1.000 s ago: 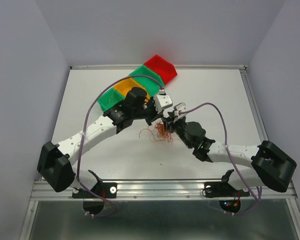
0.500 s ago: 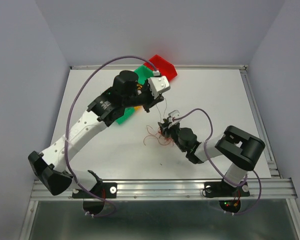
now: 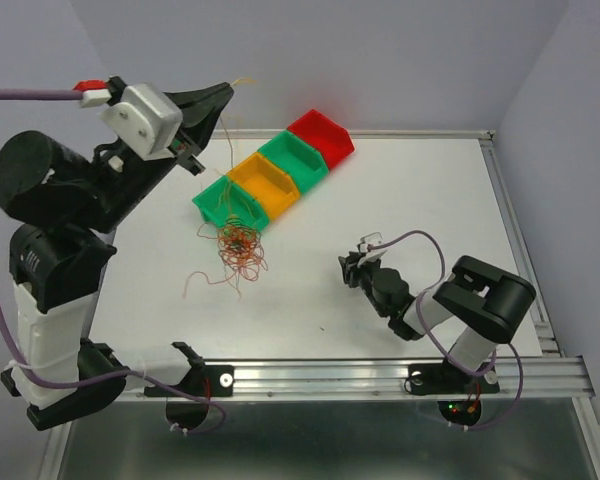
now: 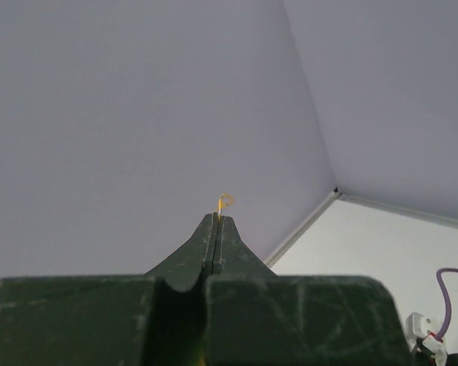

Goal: Untangle the cables

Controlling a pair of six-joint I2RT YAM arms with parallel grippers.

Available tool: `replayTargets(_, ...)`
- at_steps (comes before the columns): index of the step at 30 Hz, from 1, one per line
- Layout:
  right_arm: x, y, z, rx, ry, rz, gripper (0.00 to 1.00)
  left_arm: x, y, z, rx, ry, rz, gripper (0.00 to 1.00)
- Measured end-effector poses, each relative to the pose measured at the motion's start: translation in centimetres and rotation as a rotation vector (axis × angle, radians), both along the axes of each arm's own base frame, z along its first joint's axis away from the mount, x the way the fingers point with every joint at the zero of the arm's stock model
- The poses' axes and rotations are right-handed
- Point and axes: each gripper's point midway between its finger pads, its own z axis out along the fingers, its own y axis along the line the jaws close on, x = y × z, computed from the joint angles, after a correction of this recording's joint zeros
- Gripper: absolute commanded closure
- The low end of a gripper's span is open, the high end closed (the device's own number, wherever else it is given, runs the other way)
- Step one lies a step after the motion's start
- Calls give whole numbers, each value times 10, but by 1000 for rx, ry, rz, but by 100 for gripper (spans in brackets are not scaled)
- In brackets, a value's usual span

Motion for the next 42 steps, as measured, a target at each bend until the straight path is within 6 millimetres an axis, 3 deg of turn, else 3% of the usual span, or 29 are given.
replayTargets(4,-9,-11,10,42,-5,-8,22,-16,14,17,-35,-48,-1,100)
replayTargets(6,-15,-11,26,81,-30,20,13,-15,12,14,-29,-47,-9,100)
replayTargets(14,-53,34,135,247,-251,380,4,17,-26,-45,86,71,-44,100)
replayTargets(18,-74,54,171,270,-323,547,0,31,-48,-87,155,159,-79,100)
replayTargets(22,-77,71,187,258,-344,626,0,32,-58,-103,173,195,-116,100)
replayTargets(25,-66,78,179,222,-330,608,0,29,-63,-104,166,197,-148,100)
replayTargets(28,-41,81,152,150,-274,522,1,25,-68,-101,154,193,-185,100)
replayTargets(32,-10,70,107,38,-198,361,5,19,-76,-102,148,207,-235,100)
replayTargets(34,-3,64,98,13,-186,315,17,18,-82,-106,153,220,-257,100)
replayTargets(35,0,61,97,5,-184,291,35,18,-83,-107,154,223,-263,100)
replayTargets(37,4,57,97,-1,-187,259,52,20,-90,-112,160,241,-275,100)
replayTargets(38,5,55,97,-1,-187,247,57,21,-92,-113,160,245,-281,100)
replayTargets(42,11,47,91,-9,-173,193,59,20,-94,-107,145,240,-294,100)
